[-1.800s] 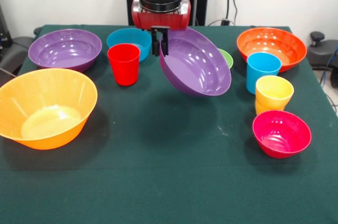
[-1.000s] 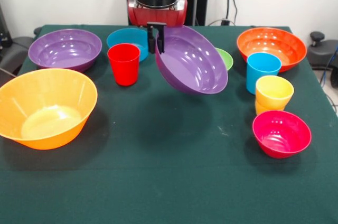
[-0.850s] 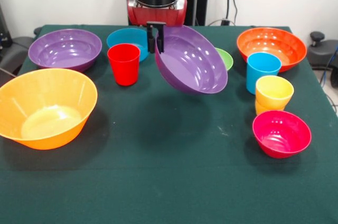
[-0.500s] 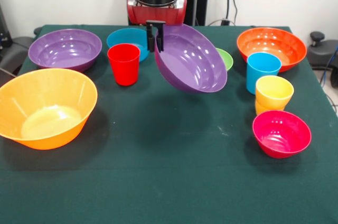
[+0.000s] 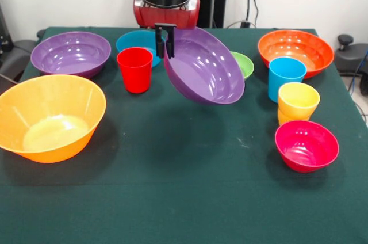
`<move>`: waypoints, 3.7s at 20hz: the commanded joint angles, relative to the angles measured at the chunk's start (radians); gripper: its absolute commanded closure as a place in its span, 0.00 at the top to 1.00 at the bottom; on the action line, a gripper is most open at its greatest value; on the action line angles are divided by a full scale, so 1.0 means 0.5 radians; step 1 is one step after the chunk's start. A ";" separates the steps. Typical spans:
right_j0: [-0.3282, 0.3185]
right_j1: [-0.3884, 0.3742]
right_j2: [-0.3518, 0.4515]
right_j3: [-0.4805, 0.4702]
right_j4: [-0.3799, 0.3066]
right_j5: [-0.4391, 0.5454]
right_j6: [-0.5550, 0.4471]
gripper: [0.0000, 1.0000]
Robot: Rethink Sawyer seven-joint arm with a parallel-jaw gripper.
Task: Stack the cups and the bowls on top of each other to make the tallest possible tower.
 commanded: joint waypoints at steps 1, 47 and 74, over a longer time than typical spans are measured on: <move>0.022 0.101 0.095 -0.216 -0.034 0.226 -0.133 0.00; 0.077 0.235 0.108 -0.530 -0.051 0.448 -0.193 0.00; 0.037 0.257 0.117 -0.551 -0.026 0.457 -0.220 0.00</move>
